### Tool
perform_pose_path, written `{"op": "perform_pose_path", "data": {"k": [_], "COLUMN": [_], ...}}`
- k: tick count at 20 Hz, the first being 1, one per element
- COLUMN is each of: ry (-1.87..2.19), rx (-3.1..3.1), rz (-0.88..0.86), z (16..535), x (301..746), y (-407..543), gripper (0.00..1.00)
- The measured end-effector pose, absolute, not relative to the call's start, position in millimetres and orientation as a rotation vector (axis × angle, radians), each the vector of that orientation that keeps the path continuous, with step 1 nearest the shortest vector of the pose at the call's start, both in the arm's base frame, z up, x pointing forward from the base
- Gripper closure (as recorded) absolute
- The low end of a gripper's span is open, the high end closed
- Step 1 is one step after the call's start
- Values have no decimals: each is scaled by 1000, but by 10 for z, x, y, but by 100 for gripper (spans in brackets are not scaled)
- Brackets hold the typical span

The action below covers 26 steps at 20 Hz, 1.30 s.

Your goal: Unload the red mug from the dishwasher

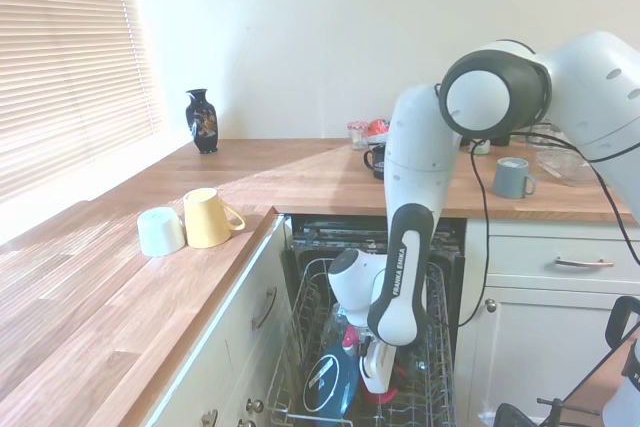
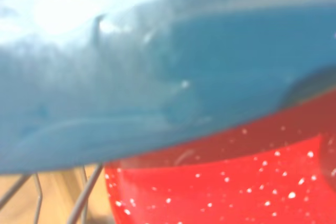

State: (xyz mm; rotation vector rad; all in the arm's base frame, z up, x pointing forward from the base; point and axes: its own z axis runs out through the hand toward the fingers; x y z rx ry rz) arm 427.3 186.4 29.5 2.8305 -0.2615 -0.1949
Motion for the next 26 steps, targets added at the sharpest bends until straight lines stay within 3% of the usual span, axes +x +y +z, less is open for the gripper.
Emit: {"op": "perform_pose_path", "data": {"k": [14, 22, 26], "ry": [-422, -802, -985], "rx": [2916, 3040, 3037], "rz": [58, 201, 234], "z": [1964, 3326, 3665], "x": [4682, 5138, 5368], "y": [1761, 1341, 999], "gripper": [100, 100, 100]}}
